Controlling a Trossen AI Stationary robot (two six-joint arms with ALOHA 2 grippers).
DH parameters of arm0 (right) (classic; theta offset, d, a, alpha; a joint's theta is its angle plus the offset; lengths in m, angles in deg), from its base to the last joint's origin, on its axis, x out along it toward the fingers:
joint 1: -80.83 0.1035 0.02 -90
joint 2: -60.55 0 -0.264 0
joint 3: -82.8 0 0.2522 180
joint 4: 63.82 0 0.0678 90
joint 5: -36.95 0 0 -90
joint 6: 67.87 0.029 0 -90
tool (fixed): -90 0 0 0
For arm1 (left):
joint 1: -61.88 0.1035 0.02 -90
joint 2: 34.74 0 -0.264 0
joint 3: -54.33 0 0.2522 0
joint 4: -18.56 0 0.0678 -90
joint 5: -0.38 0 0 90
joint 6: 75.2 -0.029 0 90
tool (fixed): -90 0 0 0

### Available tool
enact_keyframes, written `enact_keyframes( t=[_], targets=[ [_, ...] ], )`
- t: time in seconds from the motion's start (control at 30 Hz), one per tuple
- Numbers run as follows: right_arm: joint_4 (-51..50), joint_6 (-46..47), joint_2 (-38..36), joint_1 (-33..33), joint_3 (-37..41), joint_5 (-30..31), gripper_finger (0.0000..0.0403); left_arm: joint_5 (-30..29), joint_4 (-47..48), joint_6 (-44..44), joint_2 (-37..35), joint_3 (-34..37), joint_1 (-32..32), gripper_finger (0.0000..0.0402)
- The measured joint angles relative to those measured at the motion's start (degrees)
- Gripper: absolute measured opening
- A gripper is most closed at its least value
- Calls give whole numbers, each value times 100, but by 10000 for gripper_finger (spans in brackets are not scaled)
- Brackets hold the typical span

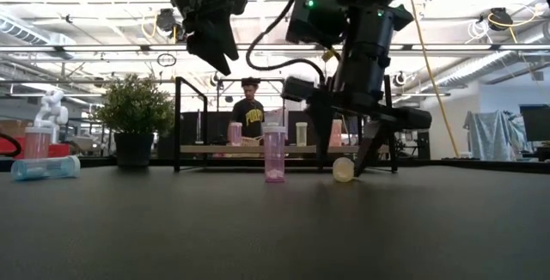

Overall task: Pick and place medicine bottles onto shelf by color
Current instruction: Put the top yellow pill bottle on the shelf aligned with the other yellow pill bottle

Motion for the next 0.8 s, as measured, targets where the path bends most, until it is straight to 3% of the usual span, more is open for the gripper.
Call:
enact_keyframes(
  t=[0.37,0.67,0.8],
  targets=[
    [0,465,-29,546,248,118,203,-91,-33,36,0,-1,34,315],
    [-253,51,-24,519,263,396,105,-98,-151,9,0,-1,188,315],
    [-247,-505,-78,540,271,590,88,-101,-107,18,0,0,211,314]
  ],
)
